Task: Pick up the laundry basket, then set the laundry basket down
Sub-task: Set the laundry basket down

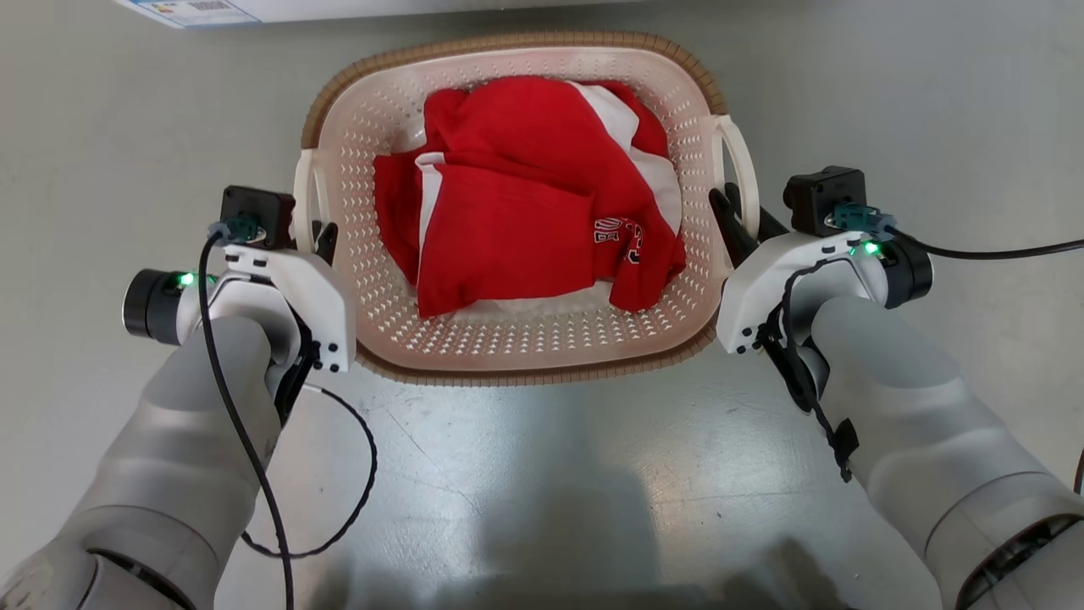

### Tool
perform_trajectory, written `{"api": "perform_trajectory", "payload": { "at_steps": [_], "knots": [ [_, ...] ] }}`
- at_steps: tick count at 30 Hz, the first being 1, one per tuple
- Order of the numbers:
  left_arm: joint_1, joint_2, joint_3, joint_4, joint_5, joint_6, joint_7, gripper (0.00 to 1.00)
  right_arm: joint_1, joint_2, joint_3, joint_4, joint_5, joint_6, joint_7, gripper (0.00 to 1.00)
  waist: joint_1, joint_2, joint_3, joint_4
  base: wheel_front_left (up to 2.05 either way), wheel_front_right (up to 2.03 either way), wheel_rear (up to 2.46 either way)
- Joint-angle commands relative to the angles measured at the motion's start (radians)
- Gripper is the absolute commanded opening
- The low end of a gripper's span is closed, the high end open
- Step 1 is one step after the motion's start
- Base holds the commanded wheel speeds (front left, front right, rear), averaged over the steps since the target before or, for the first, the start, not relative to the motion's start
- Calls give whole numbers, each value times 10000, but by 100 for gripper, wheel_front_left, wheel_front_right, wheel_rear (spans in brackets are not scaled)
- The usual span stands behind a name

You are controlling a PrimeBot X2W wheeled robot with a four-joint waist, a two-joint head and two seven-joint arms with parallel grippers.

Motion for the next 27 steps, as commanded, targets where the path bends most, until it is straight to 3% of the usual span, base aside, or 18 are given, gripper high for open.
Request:
{"api": "perform_trajectory", "payload": {
  "at_steps": [1, 14, 27],
  "knots": [
    [-267, 508, 144, 7, 86, 137, -135, 0, 340, 85, 66, -150, -221, 159, -138, 0, 0, 0, 63, 24, 0, 0, 0],
    [-567, 544, 101, 23, 37, 124, -172, 0, 531, 133, -1017, -336, -1326, 159, -139, 0, 0, 0, 443, 40, 0, 0, 0],
    [-669, 582, 19, 34, -18, 118, -119, 0, 654, 170, -1364, -476, -1682, 159, -139, 0, 0, 0, 682, 12, 0, 0, 0]
  ]
}}
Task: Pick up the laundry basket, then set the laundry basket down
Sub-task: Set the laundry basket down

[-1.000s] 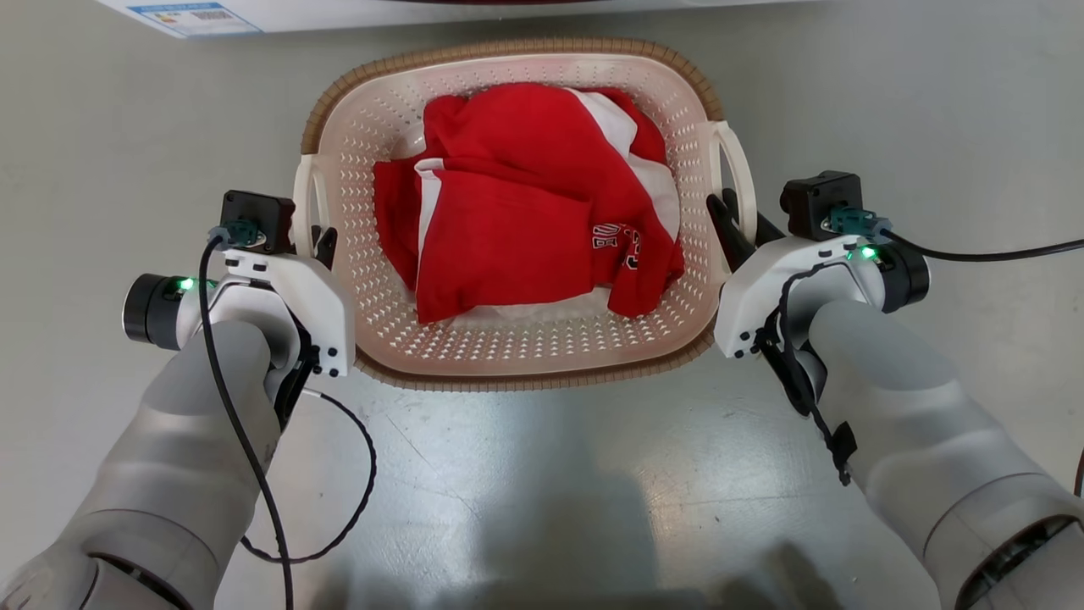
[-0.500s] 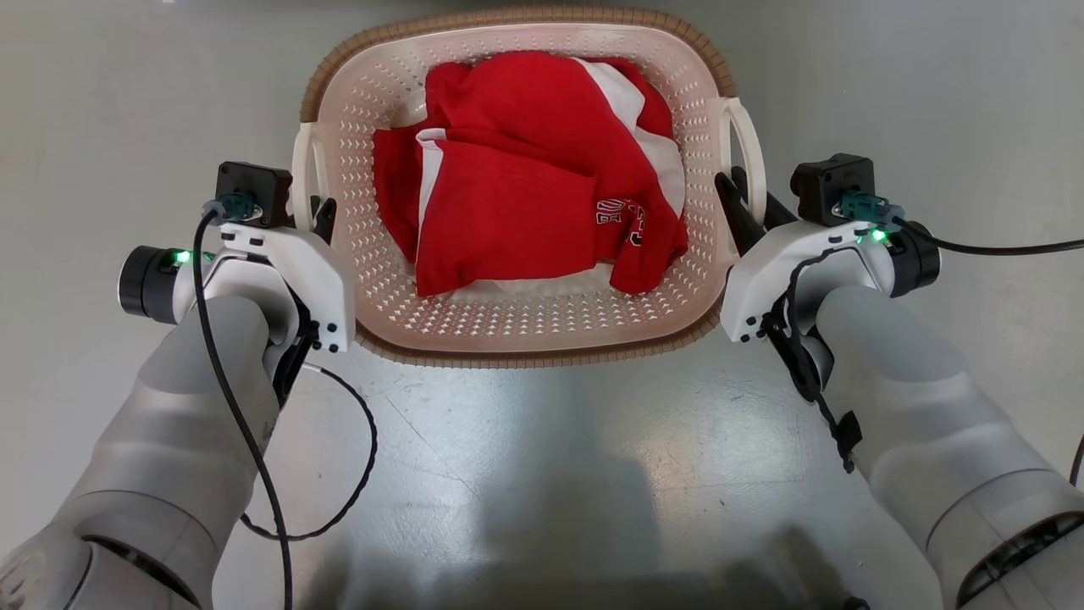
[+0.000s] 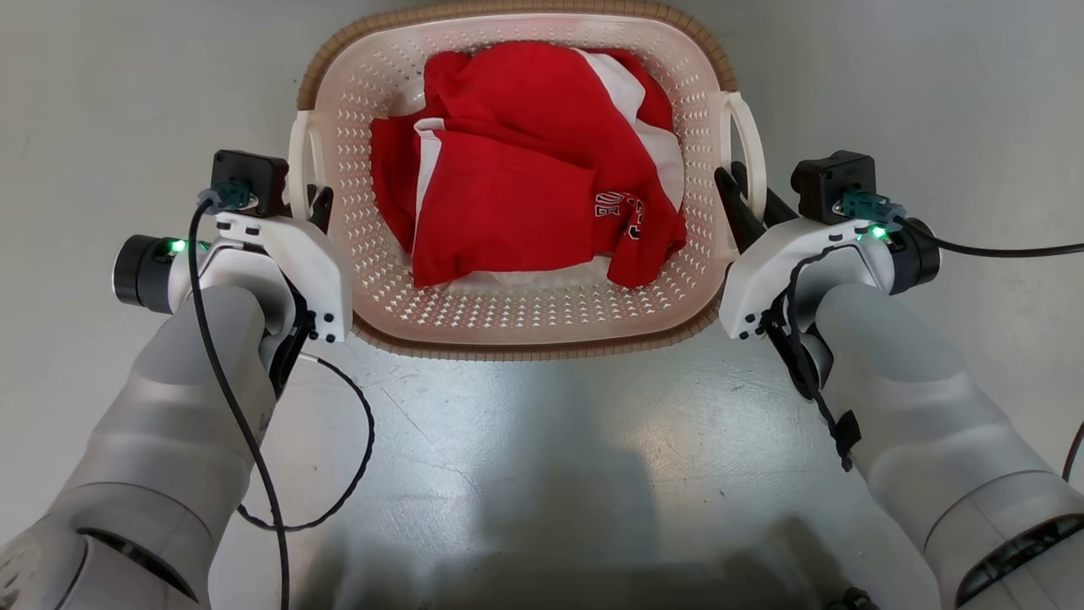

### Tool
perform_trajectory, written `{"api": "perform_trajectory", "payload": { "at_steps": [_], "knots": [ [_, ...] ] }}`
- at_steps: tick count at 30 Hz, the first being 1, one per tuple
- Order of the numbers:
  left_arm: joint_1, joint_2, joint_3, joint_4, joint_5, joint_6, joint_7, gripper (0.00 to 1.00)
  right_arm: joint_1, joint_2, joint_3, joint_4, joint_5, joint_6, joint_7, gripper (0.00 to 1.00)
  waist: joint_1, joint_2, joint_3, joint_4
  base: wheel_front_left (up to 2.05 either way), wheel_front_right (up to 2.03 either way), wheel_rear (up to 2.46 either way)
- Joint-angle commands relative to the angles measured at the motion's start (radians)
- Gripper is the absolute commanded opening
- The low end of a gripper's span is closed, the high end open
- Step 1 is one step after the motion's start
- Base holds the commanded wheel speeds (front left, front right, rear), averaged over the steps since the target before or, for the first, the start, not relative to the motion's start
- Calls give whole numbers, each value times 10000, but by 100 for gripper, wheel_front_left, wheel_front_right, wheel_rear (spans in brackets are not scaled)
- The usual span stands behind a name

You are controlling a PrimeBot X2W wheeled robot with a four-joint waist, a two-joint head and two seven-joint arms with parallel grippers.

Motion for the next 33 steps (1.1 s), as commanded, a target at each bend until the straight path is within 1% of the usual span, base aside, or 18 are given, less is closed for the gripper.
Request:
{"api": "perform_trajectory", "payload": {
  "at_steps": [1, 4, 5, 6, 7, 8, 9, 16, 18, 19, 21, 30, 33],
  "knots": [
    [-187, 567, 90, 33, 5, 116, -49, 0, 586, 142, 207, -163, -87, 159, -139, 0, 0, 0, 36, 0, 0, 0, 0],
    [-157, 538, 104, 35, -74, 162, 237, 0, 576, 143, 170, 6, -89, 159, -139, 0, 0, 0, 68, 5, 0, 0, 0],
    [-151, 528, 152, 36, -135, 196, 269, 13, 552, 143, 141, 90, -107, 159, -139, 23, 0, 0, 84, 11, 0, 0, 0],
    [-120, 504, 225, 37, -232, 221, 347, 41, 534, 143, 114, 170, -123, 159, -139, 50, 0, 0, 99, 12, 0, 0, 0],
    [-120, 504, 225, 37, -232, 221, 347, 41, 534, 143, 114, 170, -123, 159, -139, 50, 0, 0, 99, 12, 0, 0, 0],
    [-87, 481, 243, 37, -278, 210, 444, 75, 530, 143, 96, 241, -120, 159, -139, 93, 0, 0, 112, 16, 0, 0, 0],
    [-66, 467, 256, 38, -310, 242, 522, 100, 489, 143, 55, 244, -145, 159, -139, 100, 0, 0, 131, 13, 0, 0, 0],
    [-1, 404, 411, 40, -524, 349, 400, 100, 466, 144, -651, -34, -677, 159, -139, 100, 0, 0, 154, -21, 0, 0, 0],
    [80, 416, 425, 40, -568, 369, 372, 100, 551, 144, -1143, -357, -1052, 159, -139, 100, 0, 0, 52, -90, 0, 0, 0],
    [80, 416, 425, 40, -568, 369, 372, 100, 551, 144, -1143, -357, -1052, 159, -139, 100, 0, 0, 52, -90, 0, 0, 0],
    [166, 402, 433, 41, -599, 388, 339, 100, 701, 144, -1466, -576, -1331, 159, -139, 100, 0, 0, -73, -113, 0, 0, 0],
    [675, 223, 547, 37, -769, 449, -46, 100, 1542, 144, -2742, -1489, -2375, 159, -139, 100, 0, 0, -1094, -99, 0, 0, 0],
    [888, 145, 657, -39, -853, 368, -206, 100, 1878, 144, -3168, -1835, -2627, 159, -139, 100, 0, 0, -1602, -60, 0, 0, 0]
  ]
}}
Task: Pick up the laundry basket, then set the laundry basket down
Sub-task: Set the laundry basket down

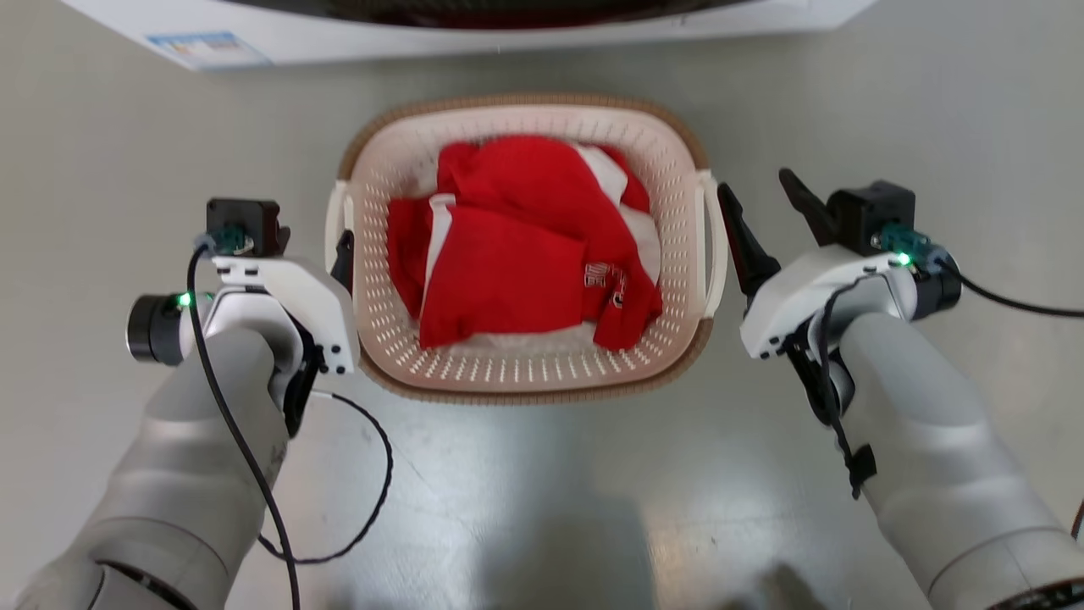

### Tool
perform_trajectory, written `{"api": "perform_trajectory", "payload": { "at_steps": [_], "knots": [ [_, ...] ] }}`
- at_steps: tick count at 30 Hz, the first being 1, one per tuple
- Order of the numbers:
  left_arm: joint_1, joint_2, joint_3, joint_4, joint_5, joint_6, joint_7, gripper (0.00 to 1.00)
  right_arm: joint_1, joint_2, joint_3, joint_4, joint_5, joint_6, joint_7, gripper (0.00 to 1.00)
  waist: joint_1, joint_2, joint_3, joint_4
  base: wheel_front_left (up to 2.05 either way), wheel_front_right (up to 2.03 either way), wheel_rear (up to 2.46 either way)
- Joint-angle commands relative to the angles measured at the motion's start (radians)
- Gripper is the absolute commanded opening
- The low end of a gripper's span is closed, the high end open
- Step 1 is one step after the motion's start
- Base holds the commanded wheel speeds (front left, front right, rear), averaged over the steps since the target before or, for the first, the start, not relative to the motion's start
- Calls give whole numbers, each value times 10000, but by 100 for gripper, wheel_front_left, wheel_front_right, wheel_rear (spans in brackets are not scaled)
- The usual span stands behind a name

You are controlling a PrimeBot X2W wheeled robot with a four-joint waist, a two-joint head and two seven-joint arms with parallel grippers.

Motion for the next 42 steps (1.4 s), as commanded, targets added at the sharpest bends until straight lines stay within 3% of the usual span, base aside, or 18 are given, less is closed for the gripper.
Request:
{"api": "perform_trajectory", "payload": {
  "at_steps": [1, 9, 21, 32, 42],
  "knots": [
    [320, 276, 235, -83, -123, -10, -132, 100, 596, 183, -74, -294, -218, 60, -137, 100, 0, 0, -567, 51, 0, 0, 0],
    [1085, 537, 895, -1343, 166, 191, -219, 100, 1686, 101, -1540, -1516, -1262, 60, -137, 100, 0, 0, -2254, 191, 0, 0, 0],
    [3974, 1034, 3733, -4566, 1544, 446, -222, 100, 3345, 77, -2692, -3842, -2104, 60, -137, 100, 0, 0, -4675, 37, 0, 0, 0],
    [6508, 551, 6141, -6979, 3170, 329, -223, 100, 5349, -152, -2982, -5857, -2040, 60, -137, 100, 0, 0, -5956, 345, 0, 0, 0],
    [8325, 18, 7571, -8445, 4351, -33, -223, 100, 6986, -204, -3212, -7336, -2009, 60, -137, 100, 0, 0, -6516, 446, 0, 0, 0]
  ]
}}
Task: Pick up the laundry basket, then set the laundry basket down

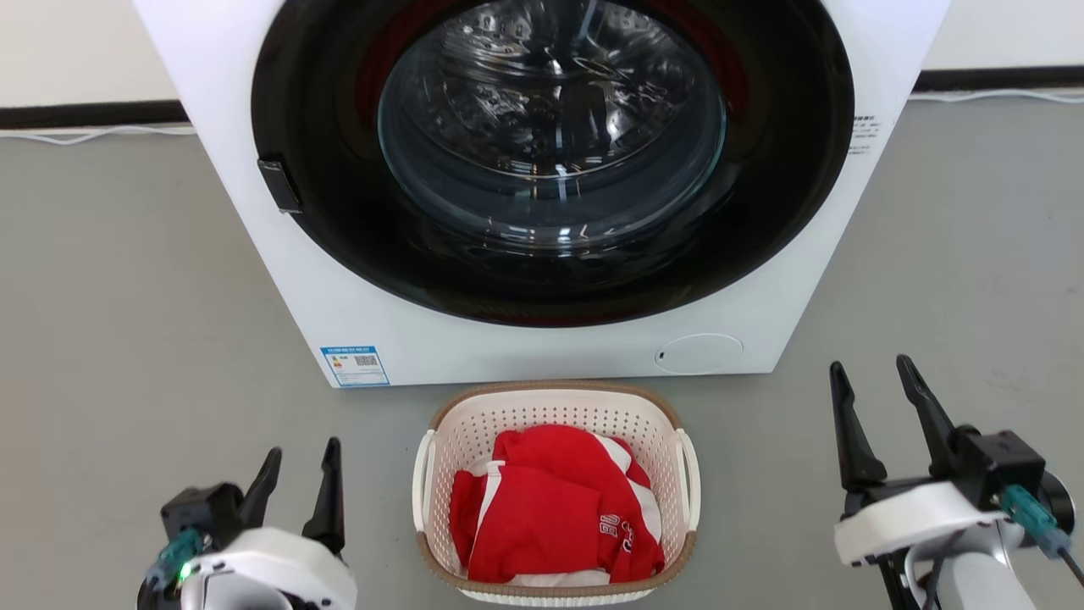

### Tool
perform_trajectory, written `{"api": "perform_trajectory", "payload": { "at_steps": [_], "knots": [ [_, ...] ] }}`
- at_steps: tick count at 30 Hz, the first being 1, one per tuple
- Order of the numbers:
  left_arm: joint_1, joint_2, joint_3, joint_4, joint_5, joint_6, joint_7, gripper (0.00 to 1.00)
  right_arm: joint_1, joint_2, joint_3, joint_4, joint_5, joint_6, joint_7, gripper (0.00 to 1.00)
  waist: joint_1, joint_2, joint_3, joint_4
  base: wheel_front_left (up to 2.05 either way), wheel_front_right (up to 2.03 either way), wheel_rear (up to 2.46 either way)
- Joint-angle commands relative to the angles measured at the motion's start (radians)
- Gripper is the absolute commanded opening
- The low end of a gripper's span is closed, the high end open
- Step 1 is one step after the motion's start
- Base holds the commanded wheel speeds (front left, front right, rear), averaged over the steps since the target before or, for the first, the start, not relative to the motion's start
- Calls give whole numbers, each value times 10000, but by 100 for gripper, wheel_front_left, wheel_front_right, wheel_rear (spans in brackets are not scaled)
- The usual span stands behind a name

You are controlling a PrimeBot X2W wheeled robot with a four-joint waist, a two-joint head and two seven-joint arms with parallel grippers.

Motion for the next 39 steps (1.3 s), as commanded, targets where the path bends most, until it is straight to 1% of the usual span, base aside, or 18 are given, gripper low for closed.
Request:
{"api": "perform_trajectory", "payload": {
  "at_steps": [1, 5, 10, 17, 24, 26, 27, 31, 34, 37, 39],
  "knots": [
    [-25, 101, 461, -374, 171, -31, -95, 100, 45, -45, 156, -398, 20, 60, -136, 100, 0, -1, -64, 24, 0, 0, 0],
    [516, -125, 892, -727, 429, -110, -95, 100, 549, -18, 45, -917, 2, 60, -136, 100, 0, -1, -232, 46, 0, 0, 0],
    [983, -327, 1204, -897, 756, -190, -95, 100, 1197, 123, -247, -1379, -75, 60, -136, 100, 0, -1, -491, 154, 0, 0, 0],
    [1431, -561, 1580, -1029, 996, -224, -95, 100, 1854, 268, -486, -1611, -49, 60, -136, 100, 0, -1, -879, 262, 0, 0, 0],
    [1583, -648, 1792, -1047, 1134, -312, -95, 100, 2046, 305, -576, -1745, -73, 60, -136, 100, 0, -1, -991, 289, 0, 0, 0],
    [1593, -659, 1785, -1010, 1176, -395, -95, 100, 2074, 311, -560, -1756, -99, 60, -136, 100, 0, -1, -1016, 279, 0, 0, 0],
    [1751, -733, 1481, -744, 1052, -353, 1, 0, 2247, 389, -805, -1414, -16, -2, 4, 0, 0, -1, -1017, 280, 0, 0, 0],
    [1856, -867, 1465, -263, 1022, -346, 62, 0, 2411, 481, -808, -899, 12, -11, 22, 0, 0, -1, -1020, 282, 0, 0, 0],
    [1784, -868, 1512, -268, 735, -362, 174, 0, 2324, 478, -850, -851, 357, -10, 148, 0, 3, -1, -1019, 272, 0, 0, 0],
    [1756, -869, 1539, -326, 429, -379, 264, 0, 2281, 474, -840, -853, 732, -8, 243, 0, 22, -1, -1032, 253, 0, 0, 0],
    [1745, -870, 1548, -368, 224, -390, 319, 0, 2263, 472, -825, -860, 982, -7, 294, 0, 19, -1, -1034, 243, 0, 0, 0]
  ]
}}
